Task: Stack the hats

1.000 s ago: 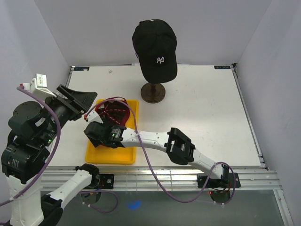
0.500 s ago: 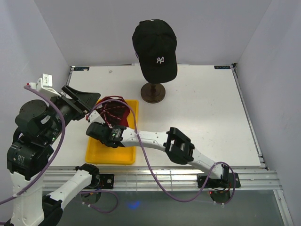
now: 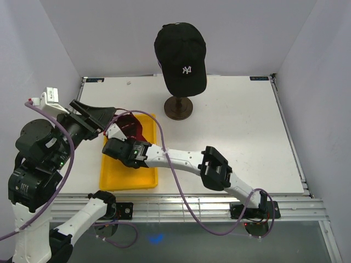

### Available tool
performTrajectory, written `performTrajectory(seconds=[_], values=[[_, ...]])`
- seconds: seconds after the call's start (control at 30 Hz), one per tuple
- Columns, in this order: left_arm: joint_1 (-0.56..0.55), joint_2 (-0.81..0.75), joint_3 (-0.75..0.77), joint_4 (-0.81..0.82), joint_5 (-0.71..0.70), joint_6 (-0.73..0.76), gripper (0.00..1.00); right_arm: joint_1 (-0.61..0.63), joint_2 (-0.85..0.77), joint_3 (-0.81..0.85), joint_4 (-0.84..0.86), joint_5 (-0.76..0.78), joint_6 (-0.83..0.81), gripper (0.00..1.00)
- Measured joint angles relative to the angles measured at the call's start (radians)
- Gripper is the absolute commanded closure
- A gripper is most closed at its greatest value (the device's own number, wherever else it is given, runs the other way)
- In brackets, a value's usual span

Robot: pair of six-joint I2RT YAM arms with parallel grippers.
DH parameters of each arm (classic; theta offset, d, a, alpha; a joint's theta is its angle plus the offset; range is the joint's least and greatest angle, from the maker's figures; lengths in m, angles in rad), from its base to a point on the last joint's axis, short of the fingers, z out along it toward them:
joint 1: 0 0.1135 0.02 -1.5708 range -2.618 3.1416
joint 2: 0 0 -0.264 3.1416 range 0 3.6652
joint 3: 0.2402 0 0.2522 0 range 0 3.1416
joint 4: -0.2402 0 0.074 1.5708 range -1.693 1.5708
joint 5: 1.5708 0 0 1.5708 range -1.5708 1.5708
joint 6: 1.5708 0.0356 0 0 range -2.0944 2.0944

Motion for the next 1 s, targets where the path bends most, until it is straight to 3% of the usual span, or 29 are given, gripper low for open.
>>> performTrajectory(seconds=[0.33,0.57,0.87,1.0], values=[[0.000,0.006,0.004,0.053,0.022,-0.018,0.37,-0.019,-0.257,0.000,-0.039,-0.162,0.007,0.92],[0.000,0.019,0.038,0.119,0.022,-0.026,0.38,-0.116,-0.489,-0.043,0.017,-0.353,0.062,0.92],[0.000,-0.097,0.031,0.379,-0.012,-0.016,0.37,-0.319,-0.539,-0.040,0.121,-0.692,0.186,0.92],[0.000,-0.135,0.031,0.463,-0.034,-0.008,0.37,-0.427,-0.543,-0.040,0.236,-0.892,0.313,0.92]])
